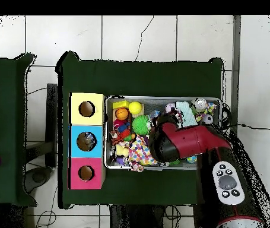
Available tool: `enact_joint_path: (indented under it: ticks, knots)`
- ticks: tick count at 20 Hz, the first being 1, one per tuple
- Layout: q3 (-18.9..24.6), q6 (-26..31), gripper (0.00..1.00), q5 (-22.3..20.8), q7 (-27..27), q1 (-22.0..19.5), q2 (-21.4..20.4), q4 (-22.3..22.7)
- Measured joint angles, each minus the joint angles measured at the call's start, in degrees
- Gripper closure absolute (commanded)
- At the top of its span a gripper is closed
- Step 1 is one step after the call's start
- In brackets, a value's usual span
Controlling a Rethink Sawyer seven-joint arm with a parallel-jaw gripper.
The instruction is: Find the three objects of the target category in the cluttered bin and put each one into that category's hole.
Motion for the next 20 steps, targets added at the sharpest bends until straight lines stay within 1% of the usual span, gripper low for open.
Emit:
enact_joint_path:
  ticks: [5,7,11,14,16,17,20]
  knots:
    - [0.3,0.6,0.0,-5.7,0.0,1.2,0.0,-2.3]
    - [0.3,0.6,0.0,-7.2,0.0,2.2,0.0,-2.7]
    - [0.3,0.6,0.0,-8.8,0.0,4.0,-0.2,-2.7]
    - [0.0,0.6,0.0,-9.9,0.0,6.6,-0.3,-2.7]
    - [-0.2,0.6,0.0,-10.1,0.0,7.6,-0.3,-2.7]
    - [-0.6,0.6,0.0,-10.4,0.0,9.4,-0.3,-2.6]
    - [-1.3,0.6,0.0,-10.6,0.0,12.0,-0.5,-2.4]
